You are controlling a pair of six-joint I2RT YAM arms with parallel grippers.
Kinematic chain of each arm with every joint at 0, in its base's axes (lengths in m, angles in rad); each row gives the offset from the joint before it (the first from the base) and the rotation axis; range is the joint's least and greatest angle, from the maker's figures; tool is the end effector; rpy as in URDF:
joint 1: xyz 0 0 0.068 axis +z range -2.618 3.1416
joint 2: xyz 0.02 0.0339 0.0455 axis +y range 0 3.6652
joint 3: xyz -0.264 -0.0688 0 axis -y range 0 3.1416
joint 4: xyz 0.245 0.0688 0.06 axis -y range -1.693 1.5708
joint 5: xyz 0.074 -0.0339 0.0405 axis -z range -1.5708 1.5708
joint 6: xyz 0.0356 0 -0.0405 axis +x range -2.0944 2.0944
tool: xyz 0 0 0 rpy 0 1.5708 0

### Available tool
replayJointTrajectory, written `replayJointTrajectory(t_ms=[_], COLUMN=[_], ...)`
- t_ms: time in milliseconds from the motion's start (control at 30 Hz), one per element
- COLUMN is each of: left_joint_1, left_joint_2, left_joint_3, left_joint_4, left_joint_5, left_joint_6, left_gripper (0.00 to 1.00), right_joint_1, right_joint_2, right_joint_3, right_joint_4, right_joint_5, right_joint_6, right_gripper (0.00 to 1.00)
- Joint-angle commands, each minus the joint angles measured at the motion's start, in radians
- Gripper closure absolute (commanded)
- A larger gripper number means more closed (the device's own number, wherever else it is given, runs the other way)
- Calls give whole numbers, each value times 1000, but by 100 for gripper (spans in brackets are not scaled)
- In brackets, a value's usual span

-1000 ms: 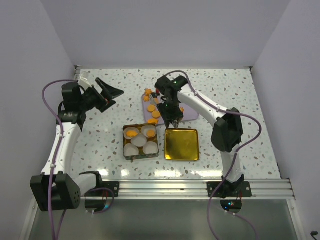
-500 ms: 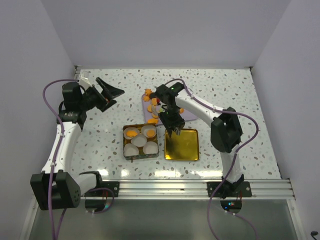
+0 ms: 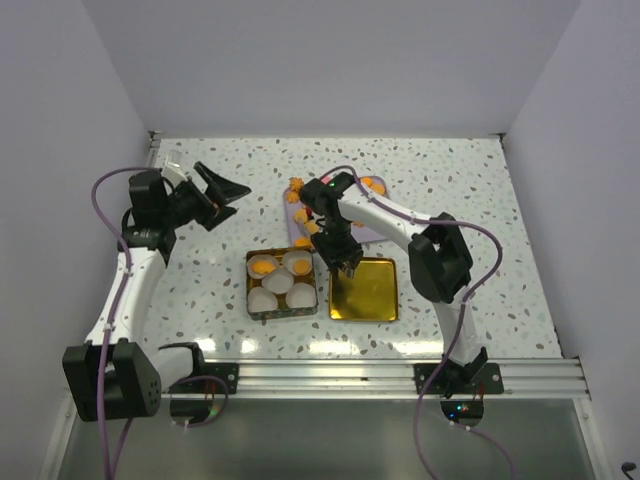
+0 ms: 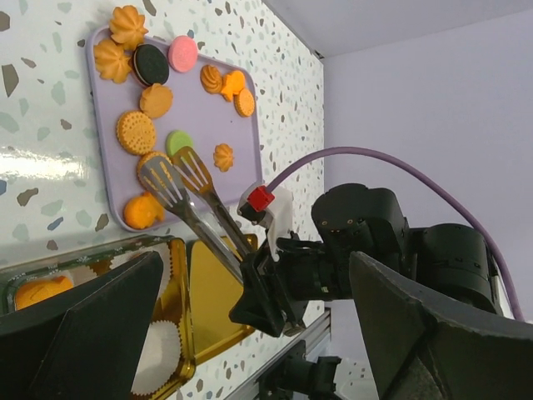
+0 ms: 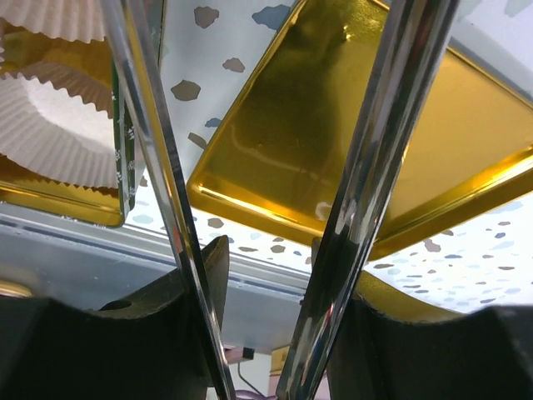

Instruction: Pack the cookies

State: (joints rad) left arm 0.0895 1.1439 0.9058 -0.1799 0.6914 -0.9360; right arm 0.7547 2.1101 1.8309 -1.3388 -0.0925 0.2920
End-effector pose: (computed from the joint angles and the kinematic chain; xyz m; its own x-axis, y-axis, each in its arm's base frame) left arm 0.2566 0.0002 0.3132 -0.6516 -0.6813 -0.3335 -0.0222 0.4567 -0.8894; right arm 0.2909 0.2781 0.2209 -0.8923 -0.4457 0.0718 -0.4408 0.8945 0.0748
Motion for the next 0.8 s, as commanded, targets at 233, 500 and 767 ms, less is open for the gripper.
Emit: replayJointTrajectory(t_ms=[233,500,767], left_joint_1=[4,-7,-8], left_joint_2=[-50,-23,-9], left_joint_3=[-48,-8,-2], left_joint_4=[48,19,13], left_joint_5=[28,25,28], left_joint_6=[-17,9,22], left_gripper=[0,0,0], right_joint_1=[8,15,49], right_joint_2=[62,74,30], right_joint_3=[70,88,-27], right_joint_4=[-244,-247,-249], right_joint_5=[91,96,96], right_joint_6=[21,24,24], right_gripper=[53,53,53])
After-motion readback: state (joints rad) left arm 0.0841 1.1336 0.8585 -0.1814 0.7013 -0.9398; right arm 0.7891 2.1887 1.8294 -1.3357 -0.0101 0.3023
